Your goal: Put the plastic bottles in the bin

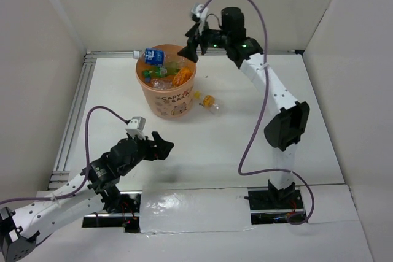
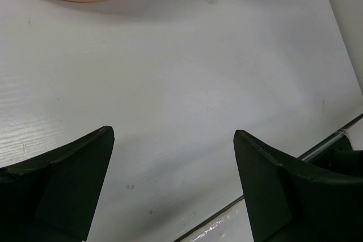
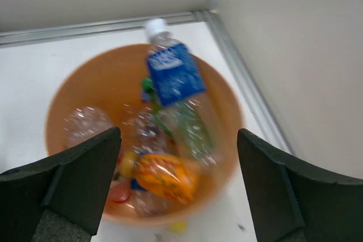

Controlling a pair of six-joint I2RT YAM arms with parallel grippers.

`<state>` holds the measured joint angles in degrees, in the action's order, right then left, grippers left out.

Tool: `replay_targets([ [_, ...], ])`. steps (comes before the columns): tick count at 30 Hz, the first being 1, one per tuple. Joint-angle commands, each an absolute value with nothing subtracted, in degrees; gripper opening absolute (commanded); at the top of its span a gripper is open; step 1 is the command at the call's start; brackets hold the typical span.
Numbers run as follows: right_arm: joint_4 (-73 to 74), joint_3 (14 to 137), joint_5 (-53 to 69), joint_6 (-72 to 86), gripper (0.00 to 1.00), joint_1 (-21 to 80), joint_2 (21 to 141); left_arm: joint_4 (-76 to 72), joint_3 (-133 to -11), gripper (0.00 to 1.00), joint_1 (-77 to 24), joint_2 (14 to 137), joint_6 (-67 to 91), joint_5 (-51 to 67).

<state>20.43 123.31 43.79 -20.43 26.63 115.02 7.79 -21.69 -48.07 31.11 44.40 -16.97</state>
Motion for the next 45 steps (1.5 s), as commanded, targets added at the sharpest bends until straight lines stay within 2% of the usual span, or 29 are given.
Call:
replay_targets([
  [1, 21.96, 120.60, 38.77, -23.36, 0.89, 20.84, 107.94, 5.81, -21.53, 0.99, -48.43, 32.07, 44.47, -17.93],
  [3, 24.07, 114.39, 35.70, -25.74, 0.79, 17.77, 106.71, 5.80, -21.53, 0.99, -48.43, 32.95, 43.77, -17.40],
  [4, 26.34, 112.34, 35.16, -28.88, 0.66, 16.88, 106.18, 5.28, -22.06, 0.99, -48.43, 33.74, 43.16, -17.40],
  [6, 29.08, 107.61, 33.15, -31.72, 0.32, 15.39, 105.64, 5.27, -22.06, 0.99, -48.43, 34.62, 42.63, -17.40],
  [8, 33.21, 104.09, 30.69, -34.79, 0.19, 15.38, 106.34, 4.22, -22.58, 0.99, -48.43, 35.94, 42.10, -16.71],
  [9, 33.22, 104.06, 30.67, -34.80, 0.19, 15.38, 107.22, 4.22, -22.59, 0.99, -48.43, 36.99, 42.10, -16.70],
  [10, 33.74, 103.28, 30.06, -34.80, 0.24, 15.38, 107.75, 4.22, -22.59, 0.99, -48.43, 37.52, 41.40, -16.18],
  [11, 33.75, 102.05, 30.06, -34.80, 0.34, 15.38, 108.28, 3.70, -23.28, 0.99, -48.43, 38.14, 41.40, -16.17],
  [12, 34.45, 101.52, 30.58, -35.33, 0.51, 15.38, 109.67, 3.69, -23.90, 0.99, -48.43, 38.75, 40.79, -16.17],
  [13, 34.45, 101.51, 30.59, -35.33, 0.77, 15.38, 110.47, 3.69, -23.91, 0.99, -48.43, 39.80, 40.78, -16.17],
  [15, 35.07, 100.99, 30.59, -35.33, 0.93, 15.38, 112.32, 3.69, -24.43, 0.99, -48.43, 40.60, 40.78, -16.17],
  [17, 35.07, 100.20, 30.59, -35.33, 0.99, 15.38, 114.78, 3.17, -24.43, 0.99, -48.43, 41.21, 40.78, -15.65],
  [19, 34.20, 99.40, 31.20, -34.63, 1.00, 16.08, 116.71, 3.16, -23.12, 0.99, -48.43, 41.22, 41.31, -15.64],
  [28, 32.43, 95.63, 28.56, -34.63, 1.00, 19.34, 121.55, 5.27, -22.50, 0.99, -48.43, 39.46, 42.80, -16.96],
  [32, 32.43, 93.00, 26.99, -34.01, 0.95, 20.39, 122.78, 5.27, -22.50, 0.99, -48.43, 39.46, 43.33, -17.49],
  [36, 33.74, 90.53, 26.98, -34.72, 0.70, 18.82, 120.60, 4.22, -22.50, 0.99, -48.43, 40.08, 43.33, -17.49],
  [37, 34.62, 89.92, 27.50, -36.20, 0.50, 18.20, 119.80, 4.22, -22.50, 0.99, -48.43, 40.69, 43.33, -17.49],
  [38, 36.72, 89.91, 27.51, -36.82, 0.39, 16.37, 118.05, 3.61, -22.50, 0.99, -48.43, 40.69, 43.33, -17.49],
  [39, 37.78, 91.04, 28.73, -37.35, 0.22, 15.22, 116.99, 3.60, -22.50, 0.99, -48.43, 40.69, 43.85, -17.49],
  [40, 38.75, 91.05, 28.74, -38.14, 0.22, 13.99, 115.68, 2.82, -21.89, 0.99, -48.43, 40.69, 43.86, -17.49],
  [41, 39.80, 92.79, 29.78, -38.14, 0.16, 12.67, 114.27, 2.81, -21.88, 0.99, -48.43, 40.17, 43.86, -17.49],
  [45, 43.86, 100.08, 32.42, -39.64, 0.16, 8.44, 106.98, 1.41, -20.74, 0.99, -48.95, 38.85, 43.86, -17.49],
])
